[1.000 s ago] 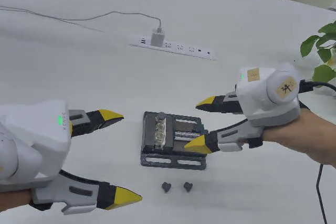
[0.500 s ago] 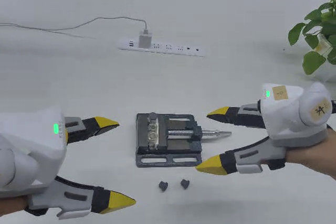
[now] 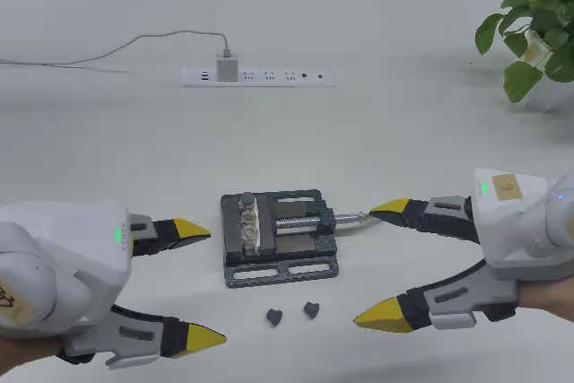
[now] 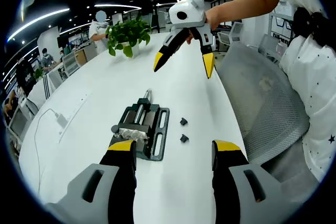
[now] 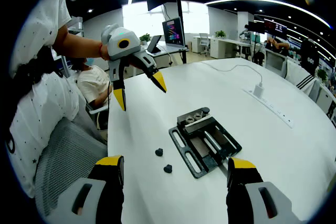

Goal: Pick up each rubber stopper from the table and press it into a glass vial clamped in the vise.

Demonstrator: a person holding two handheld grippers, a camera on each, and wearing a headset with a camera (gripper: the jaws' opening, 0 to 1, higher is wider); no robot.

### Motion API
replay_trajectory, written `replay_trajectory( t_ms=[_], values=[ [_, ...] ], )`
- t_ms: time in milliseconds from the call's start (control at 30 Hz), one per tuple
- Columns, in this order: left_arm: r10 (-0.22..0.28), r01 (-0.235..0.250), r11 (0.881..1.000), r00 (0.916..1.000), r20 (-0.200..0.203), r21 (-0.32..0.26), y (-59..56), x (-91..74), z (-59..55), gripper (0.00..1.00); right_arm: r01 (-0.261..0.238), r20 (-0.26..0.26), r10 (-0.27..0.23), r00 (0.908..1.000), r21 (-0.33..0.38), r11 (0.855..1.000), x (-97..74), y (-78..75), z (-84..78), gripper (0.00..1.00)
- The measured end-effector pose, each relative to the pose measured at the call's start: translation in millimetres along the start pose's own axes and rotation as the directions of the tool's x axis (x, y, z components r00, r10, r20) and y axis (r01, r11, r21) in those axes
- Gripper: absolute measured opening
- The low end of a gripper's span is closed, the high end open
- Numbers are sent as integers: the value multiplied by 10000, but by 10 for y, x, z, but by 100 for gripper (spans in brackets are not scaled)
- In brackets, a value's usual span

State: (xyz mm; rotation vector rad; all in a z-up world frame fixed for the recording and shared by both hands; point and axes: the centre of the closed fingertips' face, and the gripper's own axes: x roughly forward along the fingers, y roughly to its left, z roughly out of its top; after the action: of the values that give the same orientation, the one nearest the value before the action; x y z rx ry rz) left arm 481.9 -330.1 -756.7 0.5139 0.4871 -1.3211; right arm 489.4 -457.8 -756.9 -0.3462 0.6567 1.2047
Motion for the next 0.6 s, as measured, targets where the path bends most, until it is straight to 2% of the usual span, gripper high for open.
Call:
replay_trajectory(
  t_ms=[67, 200, 267, 300, 333, 400, 433, 467, 533, 600],
  values=[
    [-334, 354, 9981, 9986, -409, 494, -17, 89, -76, 49, 13, 34, -14, 10000, 63, 10000, -14, 11, -42, 79],
    [-632, 670, 9956, 9962, -592, 653, -29, 241, -106, 39, 177, 55, -179, 9998, 238, 9996, -48, -6, -110, 78],
    [-799, 868, 9929, 9932, -842, 808, -39, 322, -151, 33, 247, 168, -252, 9995, 307, 9992, -73, -11, -126, 78],
    [-1010, 1135, 9863, 9892, -1061, 1196, -61, 371, -182, 31, 265, 244, -275, 9993, 398, 9989, -85, -11, -132, 78],
    [-1089, 1231, 9830, 9882, -1074, 1364, -70, 408, -185, 29, 257, 261, -269, 9993, 419, 9988, -93, -13, -144, 78],
    [-1275, 1453, 9786, 9840, -1247, 1459, -91, 489, -208, 24, 260, 310, -275, 9991, 457, 9986, -105, -12, -176, 79],
    [-1381, 1599, 9736, 9809, -1372, 1630, -101, 525, -225, 22, 265, 314, -280, 9991, 489, 9985, -108, -14, -193, 79],
    [-1514, 1802, 9636, 9767, -1520, 1977, -112, 574, -248, 21, 263, 342, -283, 9990, 564, 9981, -116, -13, -210, 79],
    [-1543, 1858, 9621, 9744, -1636, 1995, -109, 642, -277, 18, 300, 396, -326, 9987, 647, 9975, -123, -16, -224, 79],
    [-1736, 2097, 9535, 9692, -1745, 2163, -122, 711, -300, 16, 326, 458, -362, 9983, 769, 9965, -128, -17, -244, 78]
  ],
)
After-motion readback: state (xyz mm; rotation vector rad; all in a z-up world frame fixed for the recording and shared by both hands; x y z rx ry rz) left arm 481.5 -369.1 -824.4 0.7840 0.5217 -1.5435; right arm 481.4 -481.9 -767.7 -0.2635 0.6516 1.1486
